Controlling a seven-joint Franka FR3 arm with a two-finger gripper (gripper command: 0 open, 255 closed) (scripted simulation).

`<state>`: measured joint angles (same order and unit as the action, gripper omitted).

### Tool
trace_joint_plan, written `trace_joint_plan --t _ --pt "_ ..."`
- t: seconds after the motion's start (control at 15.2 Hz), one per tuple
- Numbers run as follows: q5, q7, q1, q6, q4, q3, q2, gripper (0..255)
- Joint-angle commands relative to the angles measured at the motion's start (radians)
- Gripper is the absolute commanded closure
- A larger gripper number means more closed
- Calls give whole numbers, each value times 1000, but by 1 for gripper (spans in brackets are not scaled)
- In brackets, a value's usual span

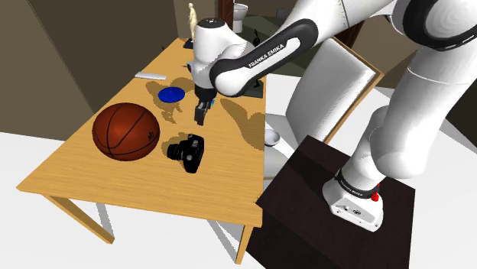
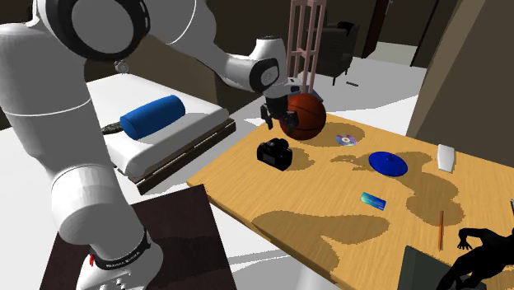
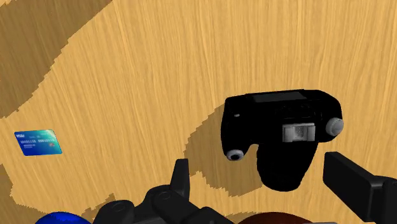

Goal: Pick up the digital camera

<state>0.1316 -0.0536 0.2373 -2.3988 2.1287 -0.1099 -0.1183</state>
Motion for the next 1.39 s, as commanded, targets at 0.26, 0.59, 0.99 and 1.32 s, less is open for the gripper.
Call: trace_joint_plan --t 0.26,0.59,0.99,1.32 --pt "55 12 46 -63 -134 -22 -194 0" --pt "98 13 92 -88 -272 -29 -354 0" --pt "116 30 100 -146 -266 -16 -408 0" --pt "120 35 103 -161 -265 -13 -421 255"
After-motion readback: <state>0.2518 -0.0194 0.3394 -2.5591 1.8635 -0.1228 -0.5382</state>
